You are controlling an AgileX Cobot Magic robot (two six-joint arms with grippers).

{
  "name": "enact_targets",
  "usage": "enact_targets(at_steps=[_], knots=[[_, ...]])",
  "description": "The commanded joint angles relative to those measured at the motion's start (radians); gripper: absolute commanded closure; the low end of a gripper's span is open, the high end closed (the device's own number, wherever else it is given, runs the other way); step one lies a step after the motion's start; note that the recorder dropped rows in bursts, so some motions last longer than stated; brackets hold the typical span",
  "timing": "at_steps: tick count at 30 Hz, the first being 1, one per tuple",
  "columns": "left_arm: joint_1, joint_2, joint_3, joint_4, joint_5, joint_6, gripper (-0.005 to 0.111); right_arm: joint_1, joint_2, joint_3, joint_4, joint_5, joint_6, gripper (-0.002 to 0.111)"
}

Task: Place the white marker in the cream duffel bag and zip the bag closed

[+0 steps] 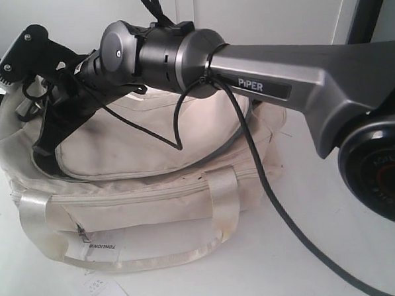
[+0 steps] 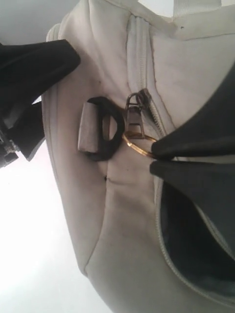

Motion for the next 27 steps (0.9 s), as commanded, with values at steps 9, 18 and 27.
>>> enact_targets(at_steps=[9, 18, 27], knots=[[-0.063, -0.002, -0.005, -0.083, -0.068, 0.087, 0.028, 0.0, -0.009, -0.002, 0.001, -0.023, -0.005, 0.108], [-0.063, 0.003, -0.005, -0.085, -0.084, 0.097, 0.106, 0.0, -0.009, -0.002, 0.001, -0.02, 0.007, 0.108], [-0.063, 0.003, -0.005, -0.087, -0.08, 0.085, 0.107, 0.0, -0.012, -0.002, 0.005, 0.043, 0.01, 0.108]])
